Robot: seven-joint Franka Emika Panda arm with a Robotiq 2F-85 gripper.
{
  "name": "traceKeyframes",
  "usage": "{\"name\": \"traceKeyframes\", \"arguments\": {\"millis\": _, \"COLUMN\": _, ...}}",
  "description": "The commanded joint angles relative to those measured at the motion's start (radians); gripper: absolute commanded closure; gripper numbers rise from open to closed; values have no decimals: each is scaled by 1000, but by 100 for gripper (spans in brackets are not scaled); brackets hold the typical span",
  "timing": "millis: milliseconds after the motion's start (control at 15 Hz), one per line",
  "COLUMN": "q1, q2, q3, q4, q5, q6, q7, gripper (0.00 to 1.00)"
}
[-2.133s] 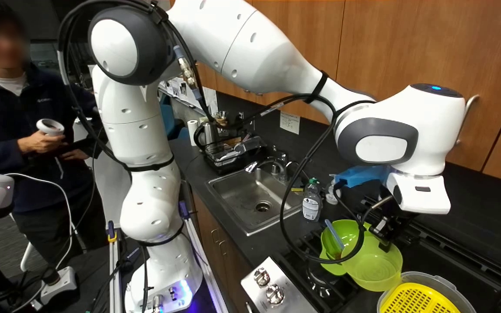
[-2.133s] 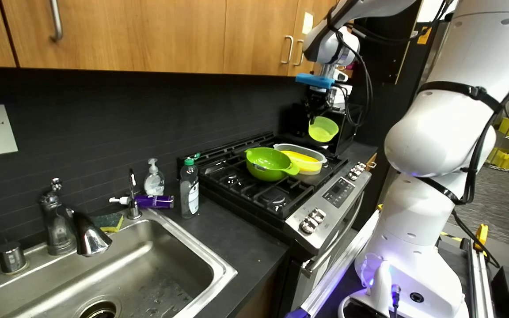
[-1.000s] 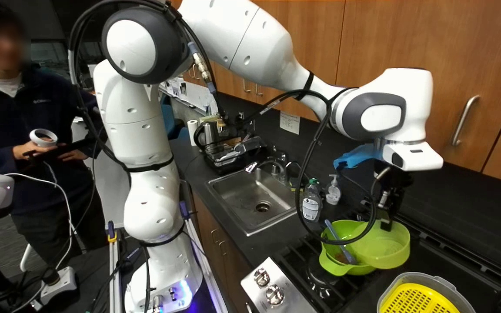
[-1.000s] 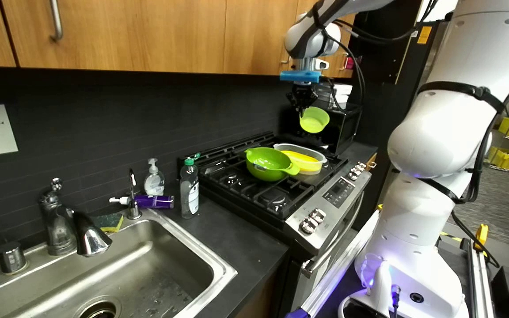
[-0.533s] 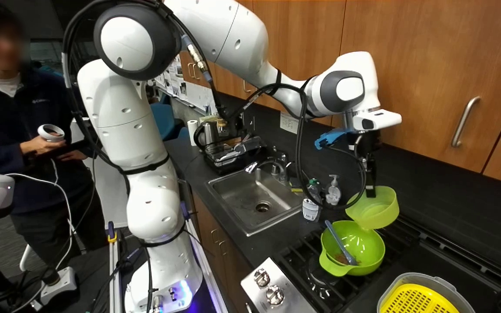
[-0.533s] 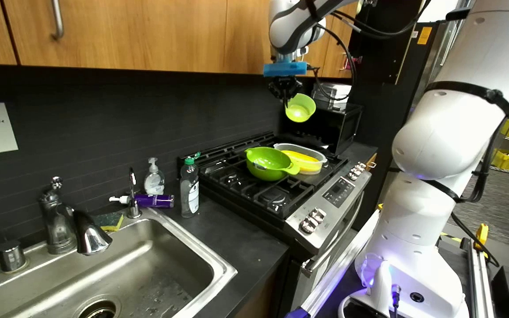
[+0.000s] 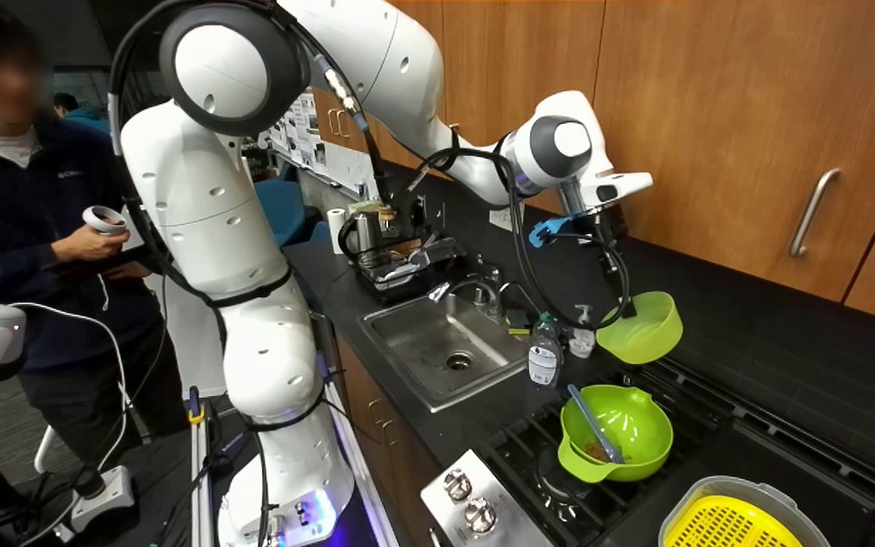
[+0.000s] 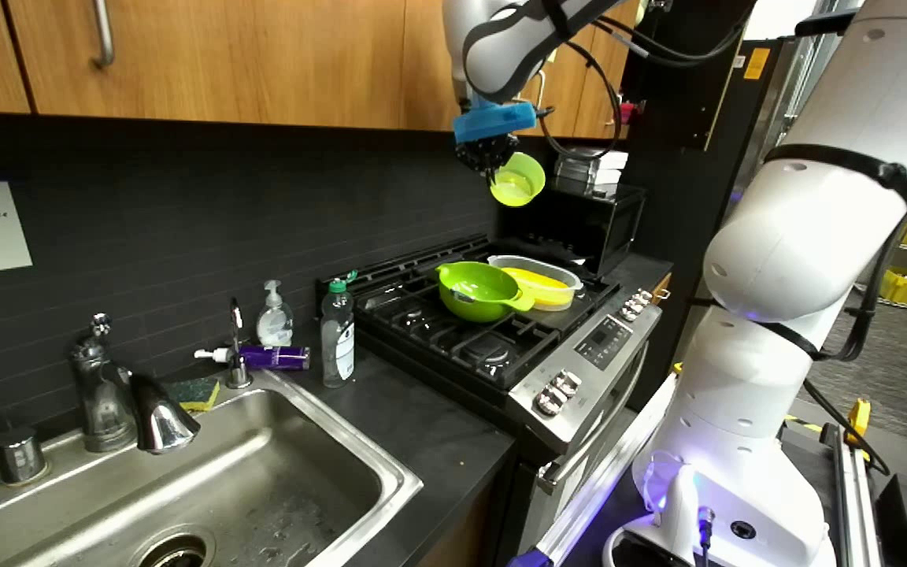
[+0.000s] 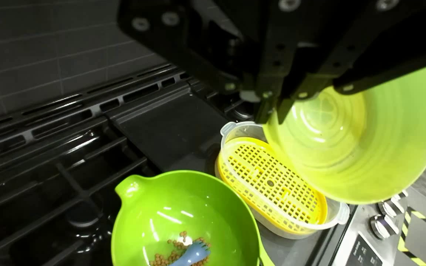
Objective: Move the yellow bowl to the green object
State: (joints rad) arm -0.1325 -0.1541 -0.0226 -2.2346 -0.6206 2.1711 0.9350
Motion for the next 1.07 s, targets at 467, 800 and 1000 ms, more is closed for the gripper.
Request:
{"name": "traceKeyframes", "arguments": {"millis": 467, "q1": 61, "q2": -34, "q3": 40, "q4": -38, "q5": -43, "q6": -10, "q7": -206, "gripper": 99}}
{"name": "traceKeyframes", "arguments": {"millis": 800, "q1": 62, "q2": -33, "q3": 37, "q4": -36, "q5": 16, "q6": -61, "q7": -343, "gripper": 99}}
{"name": "traceKeyframes", "arguments": {"millis": 1000, "q1": 63, "q2": -28, "q3": 39, "q4": -30, "q5": 59, "q6": -111, "q7": -426, "gripper": 99}}
